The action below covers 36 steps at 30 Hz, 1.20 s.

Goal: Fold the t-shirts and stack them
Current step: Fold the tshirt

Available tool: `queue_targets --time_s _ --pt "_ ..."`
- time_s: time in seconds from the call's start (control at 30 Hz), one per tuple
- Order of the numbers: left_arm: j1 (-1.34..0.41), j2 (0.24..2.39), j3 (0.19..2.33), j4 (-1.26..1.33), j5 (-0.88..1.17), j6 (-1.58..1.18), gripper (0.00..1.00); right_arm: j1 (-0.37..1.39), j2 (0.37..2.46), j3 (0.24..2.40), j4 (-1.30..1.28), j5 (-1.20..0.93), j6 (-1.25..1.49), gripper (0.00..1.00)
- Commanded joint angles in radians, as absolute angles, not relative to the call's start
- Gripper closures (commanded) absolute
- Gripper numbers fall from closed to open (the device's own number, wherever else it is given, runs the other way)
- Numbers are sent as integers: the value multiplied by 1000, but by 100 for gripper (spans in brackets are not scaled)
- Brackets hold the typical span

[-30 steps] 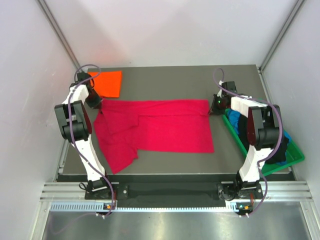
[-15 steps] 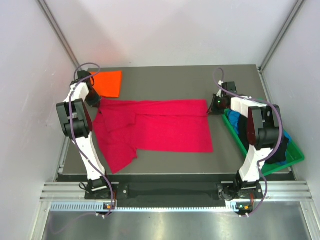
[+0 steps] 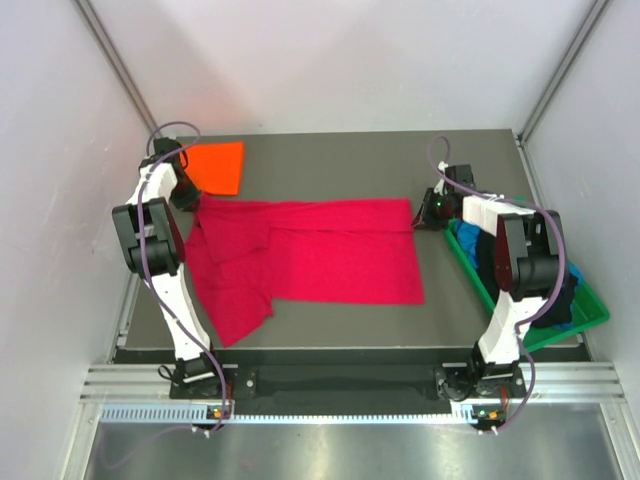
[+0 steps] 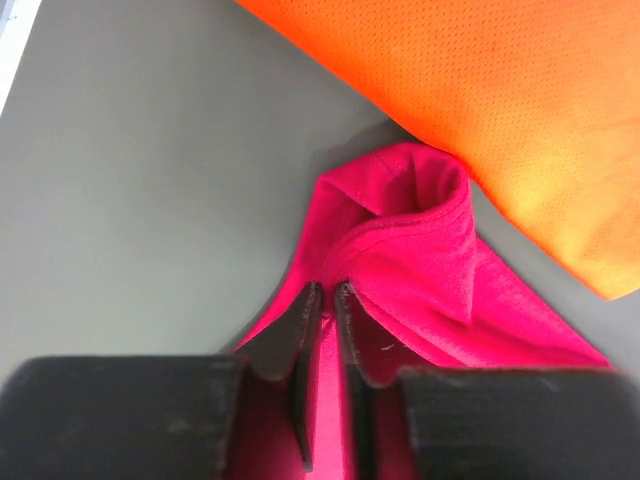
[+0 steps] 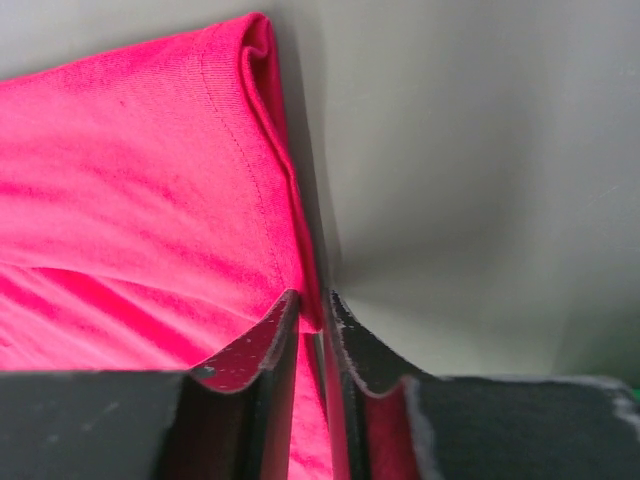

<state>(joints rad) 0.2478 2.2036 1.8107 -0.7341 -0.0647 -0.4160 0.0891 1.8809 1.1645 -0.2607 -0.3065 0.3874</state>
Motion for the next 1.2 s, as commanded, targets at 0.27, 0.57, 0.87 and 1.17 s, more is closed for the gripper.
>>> queue_targets --time_s 0.27,0.57,0.87,1.17 --pt "226 1985 1780 -818 -180 -406 62 81 1769 1172 -298 -253 420 85" --pt "209 1764 1401 -724 -6 -405 63 178 1752 1198 -264 -227 462 84" --pt "207 1769 1207 -663 63 -429 72 242 1861 1230 -206 -230 460 84" --pt "207 1798 1134 -597 100 -449 73 242 1916 1209 -206 -169 436 85"
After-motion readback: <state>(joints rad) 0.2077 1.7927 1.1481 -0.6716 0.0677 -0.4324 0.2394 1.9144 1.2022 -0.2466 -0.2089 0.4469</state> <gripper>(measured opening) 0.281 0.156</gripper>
